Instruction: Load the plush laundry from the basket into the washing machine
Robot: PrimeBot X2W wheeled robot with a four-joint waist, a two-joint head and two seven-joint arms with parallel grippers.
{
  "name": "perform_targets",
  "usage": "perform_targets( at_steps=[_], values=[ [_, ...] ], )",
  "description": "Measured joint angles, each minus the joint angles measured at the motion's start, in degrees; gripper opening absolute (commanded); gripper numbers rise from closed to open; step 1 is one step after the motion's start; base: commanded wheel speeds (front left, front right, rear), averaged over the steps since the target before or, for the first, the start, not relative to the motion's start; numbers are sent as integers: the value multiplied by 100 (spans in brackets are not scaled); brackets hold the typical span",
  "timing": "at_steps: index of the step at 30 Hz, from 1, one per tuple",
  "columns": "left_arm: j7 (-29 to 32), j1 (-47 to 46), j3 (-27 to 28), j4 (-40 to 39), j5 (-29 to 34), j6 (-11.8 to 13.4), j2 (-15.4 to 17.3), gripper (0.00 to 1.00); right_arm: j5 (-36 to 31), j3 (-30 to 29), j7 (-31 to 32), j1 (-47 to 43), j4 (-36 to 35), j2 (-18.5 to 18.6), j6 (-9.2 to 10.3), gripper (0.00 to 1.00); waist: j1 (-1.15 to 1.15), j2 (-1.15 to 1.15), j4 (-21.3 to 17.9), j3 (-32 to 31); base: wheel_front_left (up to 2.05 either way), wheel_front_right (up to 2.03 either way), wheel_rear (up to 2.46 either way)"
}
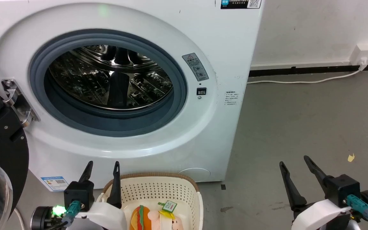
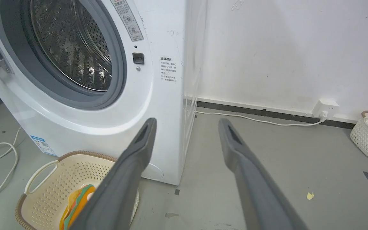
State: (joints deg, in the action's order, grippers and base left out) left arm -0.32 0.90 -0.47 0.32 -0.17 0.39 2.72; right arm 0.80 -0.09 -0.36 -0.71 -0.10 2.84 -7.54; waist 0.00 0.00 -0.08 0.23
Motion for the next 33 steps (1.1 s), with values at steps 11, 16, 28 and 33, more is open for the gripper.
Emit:
perform_targets(
  at_steps=[11, 16, 28, 33],
  values=[
    [-132, -11, -79, 214, -83, 15, 2, 100, 89, -26, -134, 2, -11, 0, 0, 100, 0, 0, -61, 254, 0, 0, 0],
    [-192, -174, -127, 455, -102, -4, 27, 100, 151, -23, -182, 10, -45, 0, 0, 100, 1, 0, -121, 475, 0, 0, 0],
    [-122, -691, -280, 1240, -103, -109, 225, 100, 369, 63, -336, 232, -116, 0, 0, 100, 1, 0, -320, 1097, 0, 0, 0],
    [-87, -920, -283, 1553, -170, -118, 368, 100, 515, 97, -388, 283, -187, 0, 0, 100, 1, 0, -444, 1358, 0, 0, 0]
  ],
)
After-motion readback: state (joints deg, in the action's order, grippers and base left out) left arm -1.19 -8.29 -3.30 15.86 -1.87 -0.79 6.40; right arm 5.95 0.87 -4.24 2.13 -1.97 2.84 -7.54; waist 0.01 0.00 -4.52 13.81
